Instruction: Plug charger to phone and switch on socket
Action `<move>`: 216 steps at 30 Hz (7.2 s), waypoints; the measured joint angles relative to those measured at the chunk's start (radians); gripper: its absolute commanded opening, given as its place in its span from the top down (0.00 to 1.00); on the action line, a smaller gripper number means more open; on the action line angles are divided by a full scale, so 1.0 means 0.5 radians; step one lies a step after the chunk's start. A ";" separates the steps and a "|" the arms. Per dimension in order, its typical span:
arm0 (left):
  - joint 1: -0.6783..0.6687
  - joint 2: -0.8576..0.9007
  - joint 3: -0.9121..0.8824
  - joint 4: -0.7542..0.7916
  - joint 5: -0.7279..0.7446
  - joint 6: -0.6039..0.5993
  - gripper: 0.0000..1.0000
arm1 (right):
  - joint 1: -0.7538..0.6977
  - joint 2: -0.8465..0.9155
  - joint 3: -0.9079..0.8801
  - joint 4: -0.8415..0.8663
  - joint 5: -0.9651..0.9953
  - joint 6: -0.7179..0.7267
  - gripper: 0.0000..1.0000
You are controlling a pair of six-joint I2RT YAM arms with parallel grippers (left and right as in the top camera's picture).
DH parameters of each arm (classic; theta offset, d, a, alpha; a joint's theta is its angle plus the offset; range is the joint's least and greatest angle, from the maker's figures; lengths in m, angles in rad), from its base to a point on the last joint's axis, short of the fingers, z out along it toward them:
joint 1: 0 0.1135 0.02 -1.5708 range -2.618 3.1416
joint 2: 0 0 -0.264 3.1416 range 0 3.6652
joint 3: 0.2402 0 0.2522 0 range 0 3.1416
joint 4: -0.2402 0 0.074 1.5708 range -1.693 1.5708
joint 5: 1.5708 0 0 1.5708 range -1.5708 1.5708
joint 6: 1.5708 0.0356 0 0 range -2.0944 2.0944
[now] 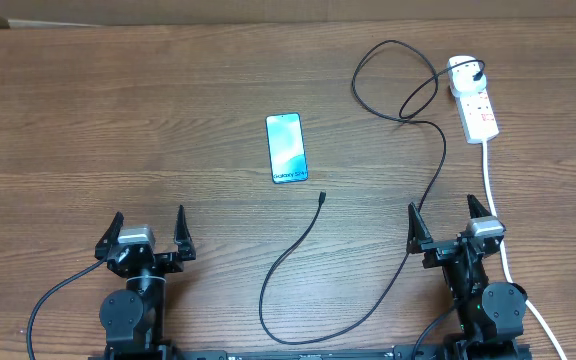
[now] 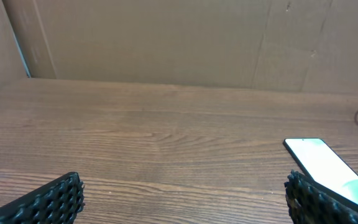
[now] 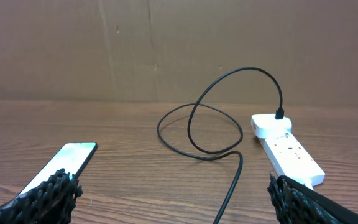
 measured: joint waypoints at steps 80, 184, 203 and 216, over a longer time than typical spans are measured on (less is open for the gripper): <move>-0.831 3.618 4.392 -2.990 0.150 -1.020 0.00 | 0.000 -0.004 0.000 -0.002 0.000 -0.002 0.00; -1.049 4.894 4.176 -2.084 -0.105 -1.102 0.00 | 0.000 -0.004 0.000 -0.001 -0.001 -0.002 0.00; -1.046 4.800 3.970 -1.890 -0.083 -1.103 0.00 | 0.000 -0.004 0.000 -0.002 -0.001 -0.002 0.00; -1.045 4.800 3.970 -1.909 -0.081 -1.097 0.03 | -0.001 -0.004 0.000 0.000 -0.001 -0.001 0.00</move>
